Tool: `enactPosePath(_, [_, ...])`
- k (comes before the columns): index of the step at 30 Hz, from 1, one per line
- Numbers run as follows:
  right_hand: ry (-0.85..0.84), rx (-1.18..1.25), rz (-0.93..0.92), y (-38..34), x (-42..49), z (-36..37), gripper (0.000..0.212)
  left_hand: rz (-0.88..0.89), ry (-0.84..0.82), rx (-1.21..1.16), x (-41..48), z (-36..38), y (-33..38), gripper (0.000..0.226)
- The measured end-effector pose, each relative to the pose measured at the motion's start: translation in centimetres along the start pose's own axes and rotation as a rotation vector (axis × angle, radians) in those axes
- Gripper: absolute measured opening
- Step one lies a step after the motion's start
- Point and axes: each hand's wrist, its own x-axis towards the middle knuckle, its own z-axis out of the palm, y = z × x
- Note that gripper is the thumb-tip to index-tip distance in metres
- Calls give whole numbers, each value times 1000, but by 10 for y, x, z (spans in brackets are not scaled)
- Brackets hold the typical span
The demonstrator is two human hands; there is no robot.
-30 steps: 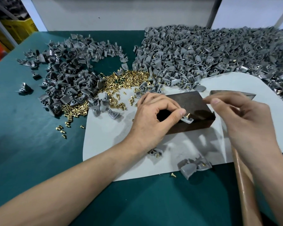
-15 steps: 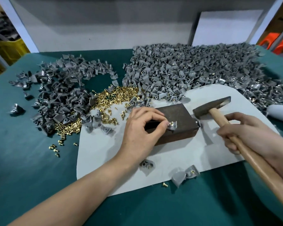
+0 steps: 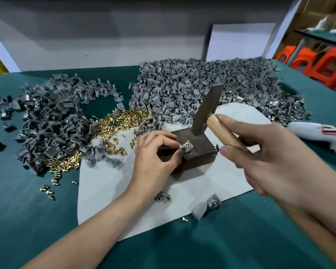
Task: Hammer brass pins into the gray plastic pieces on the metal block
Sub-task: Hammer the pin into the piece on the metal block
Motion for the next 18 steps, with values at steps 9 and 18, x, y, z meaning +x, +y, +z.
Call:
enactPosePath(9, [9, -74, -57, -6, 2, 2, 47, -42, -14, -89, 0, 3, -7, 23])
enactPosePath(18, [33, -173, -81, -5, 0, 7, 42, -90, -1, -194, 0, 5, -7, 26])
